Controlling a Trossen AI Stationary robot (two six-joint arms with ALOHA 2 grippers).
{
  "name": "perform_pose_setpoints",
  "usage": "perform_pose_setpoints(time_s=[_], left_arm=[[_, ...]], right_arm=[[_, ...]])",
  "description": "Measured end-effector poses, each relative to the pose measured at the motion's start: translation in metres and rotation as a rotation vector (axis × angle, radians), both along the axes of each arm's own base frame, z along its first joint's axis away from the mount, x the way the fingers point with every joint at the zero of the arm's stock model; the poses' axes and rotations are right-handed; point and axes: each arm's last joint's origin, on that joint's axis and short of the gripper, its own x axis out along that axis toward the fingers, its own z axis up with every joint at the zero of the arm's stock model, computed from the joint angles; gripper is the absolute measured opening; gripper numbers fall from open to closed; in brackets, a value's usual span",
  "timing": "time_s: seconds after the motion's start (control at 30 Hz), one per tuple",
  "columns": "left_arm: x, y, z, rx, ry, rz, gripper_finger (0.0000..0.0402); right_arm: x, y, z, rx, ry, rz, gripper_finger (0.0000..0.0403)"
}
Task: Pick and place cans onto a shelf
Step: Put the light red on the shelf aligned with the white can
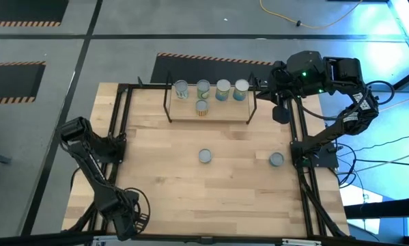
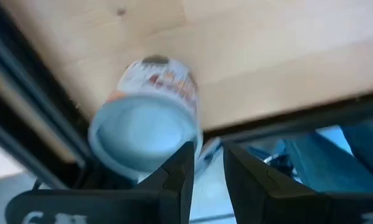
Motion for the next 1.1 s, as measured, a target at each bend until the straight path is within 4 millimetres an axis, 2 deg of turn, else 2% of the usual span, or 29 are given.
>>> perform_pose_setpoints(time_s=[0.13,0.33,0.5,0.7,0.87,1.1], left_arm=[[0.003,-0.007,-0.015,0.004,0.049,-0.005,0.0079],[0.006,-0.013,-0.023,-0.012,0.061,-0.010,0.0079],[0.005,-0.013,-0.025,-0.011,0.084,-0.017,0.0065],[0.002,-0.011,-0.026,0.010,0.116,-0.026,0.0008],[0.001,-0.008,-0.025,0.018,0.124,-0.070,0.0004],[0.014,0.008,-0.018,-0.001,0.095,-0.182,0.0002]], right_arm=[[0.000,0.000,0.000,0.000,0.000,0.000,0.0012],[0.000,0.000,0.000,0.000,0.000,0.000,0.0012],[0.000,0.000,0.000,-0.001,0.001,0.000,0.0012],[0.000,0.000,0.000,-0.001,0.001,0.000,0.0012],[0.000,0.000,0.000,0.000,0.000,0.000,0.0012],[0.000,0.000,0.000,0.015,-0.003,-0.015,0.0012]])
